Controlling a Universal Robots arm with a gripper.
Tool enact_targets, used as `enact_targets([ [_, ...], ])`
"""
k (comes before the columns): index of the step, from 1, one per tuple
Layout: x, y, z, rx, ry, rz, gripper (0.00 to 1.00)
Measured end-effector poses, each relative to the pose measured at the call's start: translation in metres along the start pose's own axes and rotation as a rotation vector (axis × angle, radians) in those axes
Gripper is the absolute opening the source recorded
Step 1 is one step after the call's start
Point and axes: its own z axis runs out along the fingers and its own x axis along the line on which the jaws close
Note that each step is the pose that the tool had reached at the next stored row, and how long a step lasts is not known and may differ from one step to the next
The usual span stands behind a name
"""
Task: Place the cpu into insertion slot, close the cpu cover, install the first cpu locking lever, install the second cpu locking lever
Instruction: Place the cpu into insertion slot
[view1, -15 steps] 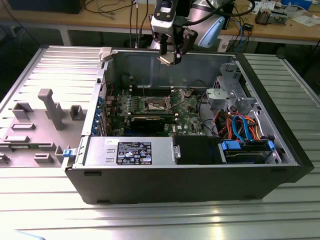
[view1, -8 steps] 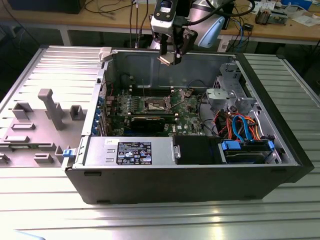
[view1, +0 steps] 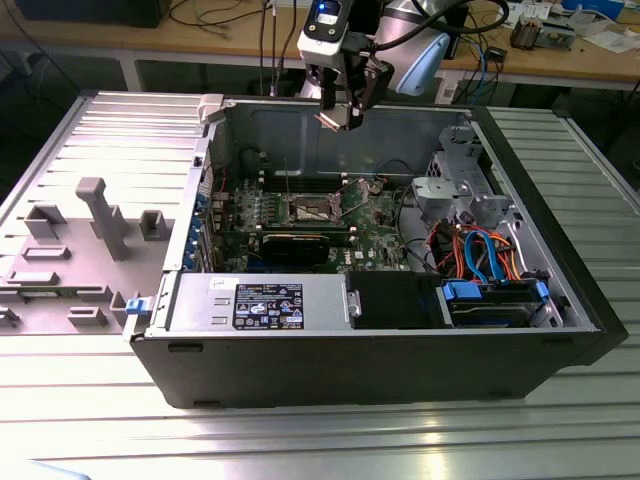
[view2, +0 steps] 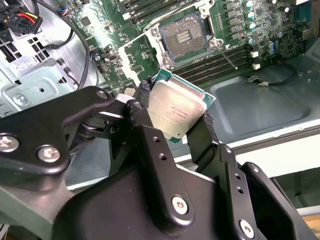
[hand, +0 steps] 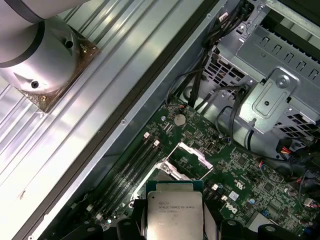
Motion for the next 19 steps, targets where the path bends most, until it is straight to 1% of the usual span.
enact_targets([
  [5, 0.0000, 0.0000, 0.0000, -0.0001, -0.0001, 0.001, 0.55],
  [8, 0.0000, 0.0000, 0.0000, -0.0003, -0.0011, 0.012, 0.55],
  [11, 0.0000, 0.0000, 0.0001, -0.0009, -0.0044, 0.049, 0.55],
  [19, 0.0000, 0.0000, 0.0002, -0.0017, -0.0083, 0.092, 0.55],
])
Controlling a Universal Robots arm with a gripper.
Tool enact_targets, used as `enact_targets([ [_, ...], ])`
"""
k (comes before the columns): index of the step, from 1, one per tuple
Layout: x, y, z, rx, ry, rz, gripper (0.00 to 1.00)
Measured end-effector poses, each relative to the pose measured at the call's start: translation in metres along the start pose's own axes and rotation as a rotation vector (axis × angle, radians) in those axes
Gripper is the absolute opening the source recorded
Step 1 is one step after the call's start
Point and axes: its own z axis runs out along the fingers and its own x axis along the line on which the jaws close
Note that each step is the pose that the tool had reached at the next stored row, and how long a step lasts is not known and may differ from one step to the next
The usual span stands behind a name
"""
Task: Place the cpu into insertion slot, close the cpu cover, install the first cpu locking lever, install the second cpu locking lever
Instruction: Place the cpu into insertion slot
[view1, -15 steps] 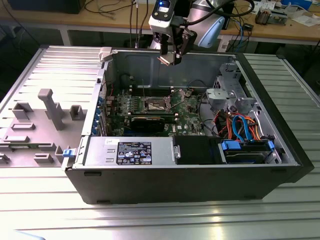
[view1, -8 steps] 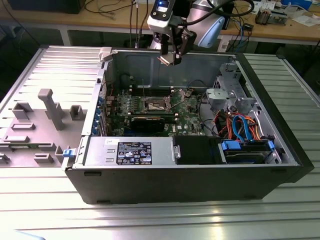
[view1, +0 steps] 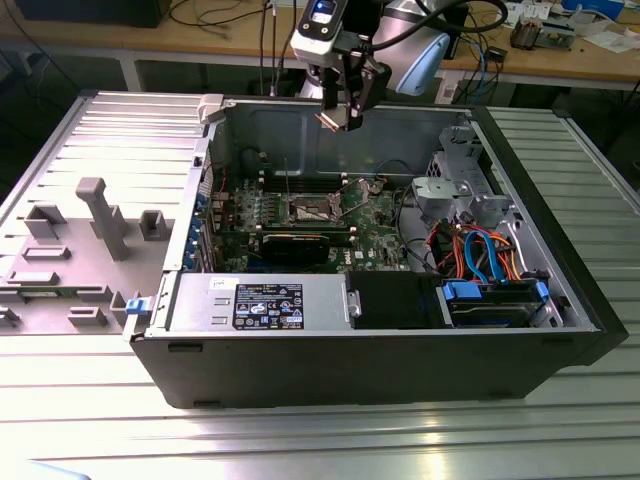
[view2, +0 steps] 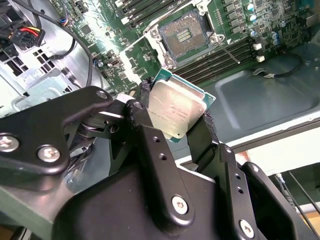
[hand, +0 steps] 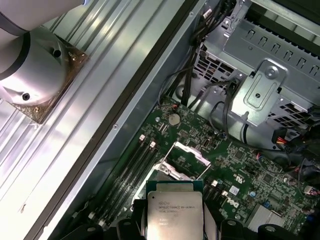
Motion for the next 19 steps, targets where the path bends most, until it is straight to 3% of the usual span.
enact_targets([
  [13, 0.0000, 0.0000, 0.0000, -0.0003, -0.0010, 0.012, 0.55],
  [19, 0.0000, -0.0002, 0.0015, -0.0019, -0.0090, 0.100, 0.55],
])
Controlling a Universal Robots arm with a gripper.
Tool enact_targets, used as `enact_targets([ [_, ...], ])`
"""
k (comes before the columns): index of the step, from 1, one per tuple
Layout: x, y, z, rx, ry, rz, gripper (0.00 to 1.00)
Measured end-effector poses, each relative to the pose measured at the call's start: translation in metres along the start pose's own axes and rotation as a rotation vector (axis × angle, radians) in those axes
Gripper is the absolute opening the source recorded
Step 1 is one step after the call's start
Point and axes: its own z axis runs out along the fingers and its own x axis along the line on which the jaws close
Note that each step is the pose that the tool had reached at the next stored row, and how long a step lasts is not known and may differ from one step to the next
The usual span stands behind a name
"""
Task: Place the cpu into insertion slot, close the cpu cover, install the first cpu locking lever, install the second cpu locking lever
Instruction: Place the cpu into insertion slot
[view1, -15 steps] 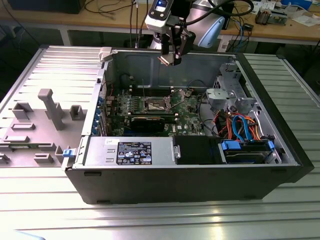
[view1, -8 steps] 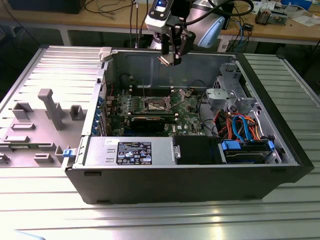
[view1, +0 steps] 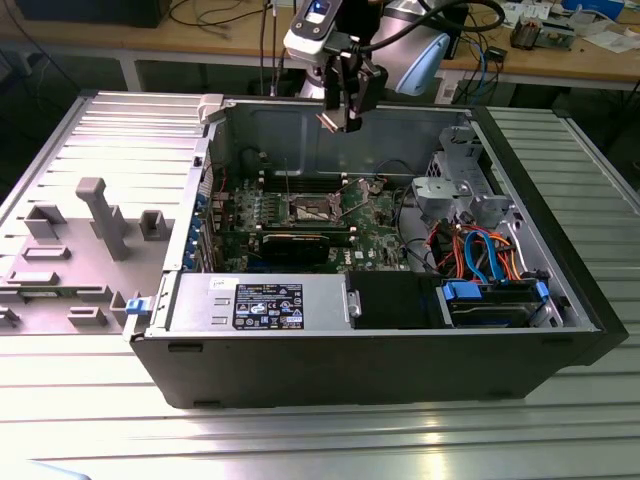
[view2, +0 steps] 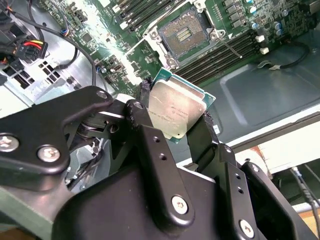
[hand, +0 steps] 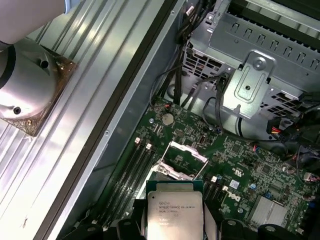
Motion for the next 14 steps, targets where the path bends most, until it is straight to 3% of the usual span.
enact_targets([
  [3, 0.0000, -0.0001, 0.0007, -0.0006, -0.0033, 0.037, 0.55],
  [11, 0.0000, -0.0001, 0.0007, -0.0006, -0.0034, 0.038, 0.55],
  [14, 0.0000, -0.0001, 0.0009, -0.0011, -0.0052, 0.058, 0.55],
])
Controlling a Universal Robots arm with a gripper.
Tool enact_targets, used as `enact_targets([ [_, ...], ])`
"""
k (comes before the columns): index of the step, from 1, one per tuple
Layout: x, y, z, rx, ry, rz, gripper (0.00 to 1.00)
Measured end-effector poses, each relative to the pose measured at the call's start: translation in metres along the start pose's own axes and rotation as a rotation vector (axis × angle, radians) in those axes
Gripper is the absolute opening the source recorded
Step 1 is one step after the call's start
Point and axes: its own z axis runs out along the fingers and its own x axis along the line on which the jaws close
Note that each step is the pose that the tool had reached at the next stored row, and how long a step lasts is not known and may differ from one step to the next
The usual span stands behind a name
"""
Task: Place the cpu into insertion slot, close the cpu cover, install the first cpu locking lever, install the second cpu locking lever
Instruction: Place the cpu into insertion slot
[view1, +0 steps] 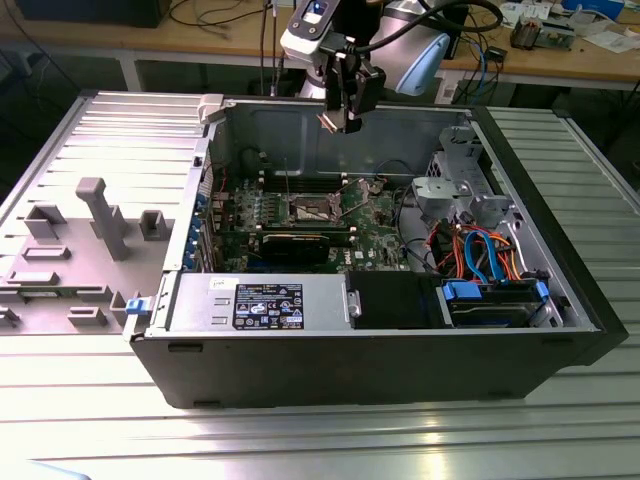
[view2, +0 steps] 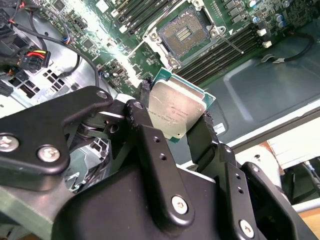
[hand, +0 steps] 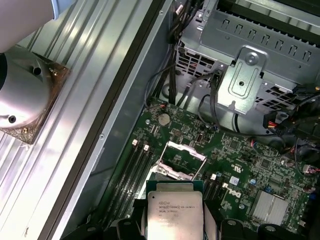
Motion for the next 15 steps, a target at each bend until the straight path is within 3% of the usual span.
enact_targets([
  [6, -0.0001, -0.0001, 0.0009, -0.0013, -0.0070, 0.078, 0.55],
  [15, 0.0000, -0.0001, 0.0009, -0.0015, -0.0072, 0.081, 0.55],
])
